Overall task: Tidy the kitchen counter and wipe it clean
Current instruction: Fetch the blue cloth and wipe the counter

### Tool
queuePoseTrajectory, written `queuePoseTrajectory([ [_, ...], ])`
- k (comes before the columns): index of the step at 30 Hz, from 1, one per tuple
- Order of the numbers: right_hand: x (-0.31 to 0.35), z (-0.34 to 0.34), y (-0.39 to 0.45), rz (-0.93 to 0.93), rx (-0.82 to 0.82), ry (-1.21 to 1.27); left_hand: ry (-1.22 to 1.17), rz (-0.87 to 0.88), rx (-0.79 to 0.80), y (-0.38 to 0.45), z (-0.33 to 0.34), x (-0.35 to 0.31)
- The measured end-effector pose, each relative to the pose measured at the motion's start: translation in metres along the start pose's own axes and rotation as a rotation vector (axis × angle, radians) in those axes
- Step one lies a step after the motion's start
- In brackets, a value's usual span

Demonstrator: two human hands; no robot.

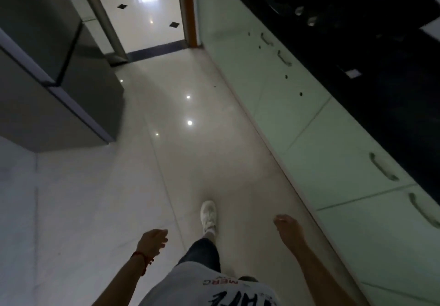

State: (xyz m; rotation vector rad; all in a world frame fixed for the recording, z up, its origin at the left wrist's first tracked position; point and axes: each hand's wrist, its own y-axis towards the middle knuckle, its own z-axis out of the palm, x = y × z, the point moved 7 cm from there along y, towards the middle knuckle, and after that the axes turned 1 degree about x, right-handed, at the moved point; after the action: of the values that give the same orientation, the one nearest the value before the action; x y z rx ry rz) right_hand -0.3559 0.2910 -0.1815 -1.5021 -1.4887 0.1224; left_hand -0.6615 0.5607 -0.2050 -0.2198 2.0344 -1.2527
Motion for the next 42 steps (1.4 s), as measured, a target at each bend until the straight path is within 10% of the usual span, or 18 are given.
queuePoseTrajectory([
  [18, 0.243, 0.025, 0.233, 0.025, 0.008, -0.108, -0.029, 0.219, 0.0, 0.204, -0.047, -0.406],
  [42, 0.79, 0.094, 0.534, -0.267, 0.117, -0.057, -0.198, 0.023, -0.114, 0.464, -0.187, -0.711],
])
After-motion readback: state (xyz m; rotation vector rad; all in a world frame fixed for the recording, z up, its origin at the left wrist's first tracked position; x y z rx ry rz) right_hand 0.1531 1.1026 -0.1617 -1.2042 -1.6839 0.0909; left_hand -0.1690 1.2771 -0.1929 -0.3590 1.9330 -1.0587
